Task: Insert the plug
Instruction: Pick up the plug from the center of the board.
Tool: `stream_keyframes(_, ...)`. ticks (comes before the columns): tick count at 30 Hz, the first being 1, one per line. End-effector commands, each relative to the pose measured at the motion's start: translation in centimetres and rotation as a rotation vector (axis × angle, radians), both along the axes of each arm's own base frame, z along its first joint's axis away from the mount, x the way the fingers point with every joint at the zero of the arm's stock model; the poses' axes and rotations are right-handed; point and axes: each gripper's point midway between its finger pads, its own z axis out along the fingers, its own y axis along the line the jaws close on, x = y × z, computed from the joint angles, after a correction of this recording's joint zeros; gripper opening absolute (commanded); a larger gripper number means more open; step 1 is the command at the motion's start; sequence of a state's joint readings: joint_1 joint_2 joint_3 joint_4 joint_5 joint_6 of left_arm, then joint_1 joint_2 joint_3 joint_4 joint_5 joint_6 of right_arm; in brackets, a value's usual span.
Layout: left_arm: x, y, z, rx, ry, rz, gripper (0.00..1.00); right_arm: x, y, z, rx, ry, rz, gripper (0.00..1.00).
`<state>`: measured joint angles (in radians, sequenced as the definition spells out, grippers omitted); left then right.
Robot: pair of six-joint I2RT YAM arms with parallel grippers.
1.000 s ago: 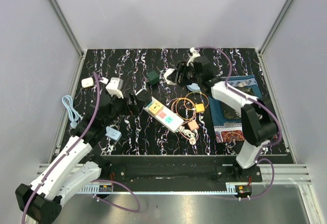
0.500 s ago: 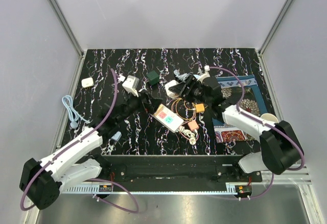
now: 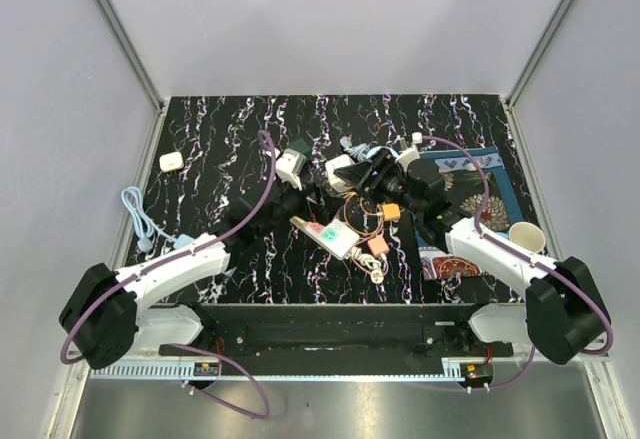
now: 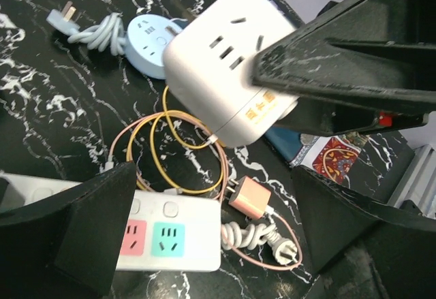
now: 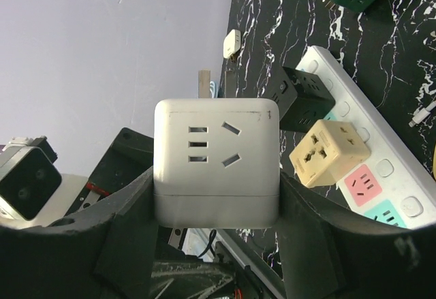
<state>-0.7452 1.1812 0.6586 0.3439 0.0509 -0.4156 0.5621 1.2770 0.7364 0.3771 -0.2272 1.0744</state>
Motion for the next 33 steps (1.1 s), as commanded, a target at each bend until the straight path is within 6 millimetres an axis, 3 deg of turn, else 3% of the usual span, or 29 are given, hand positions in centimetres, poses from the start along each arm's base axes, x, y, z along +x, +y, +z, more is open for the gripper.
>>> stream_keyframes(1, 1.1, -1.8, 5.9, -0.095, -0.160, -0.008, 0.99, -0.6, 0.2, 3.6, 0.069, -0.102, 0.022, 0.22)
stream_keyframes(8, 0.1, -1.6, 5.5, 0.028, -0.228, -0.095, 0.96, -2.1, 0.9, 4.0, 0.041, -0.155, 0.121, 0.22)
stream_keyframes(13, -1.1, -0.1, 6.1, 0.038, -0.270, -0.137, 0.96, -2.8, 0.4, 4.4, -0.035, -0.226, 0.172, 0.14)
stream_keyframes(18, -2.6, 1.1, 5.5, 0.196, -0.393, -0.248, 0.99, -3.7, -0.1, 4.4, -0.072, -0.238, 0.242, 0.12)
stream_keyframes(23, -3.5, 0.7, 6.5, 0.180, -0.511, -0.304, 0.99, -4.7, 0.2, 5.3, -0.051, -0.265, 0.292, 0.12)
stream_keyframes(33, -1.5, 0.1, 7.7, 0.217, -0.607, -0.268, 0.99, -5.5, 1.0, 5.8, -0.017, -0.271, 0.365, 0.13)
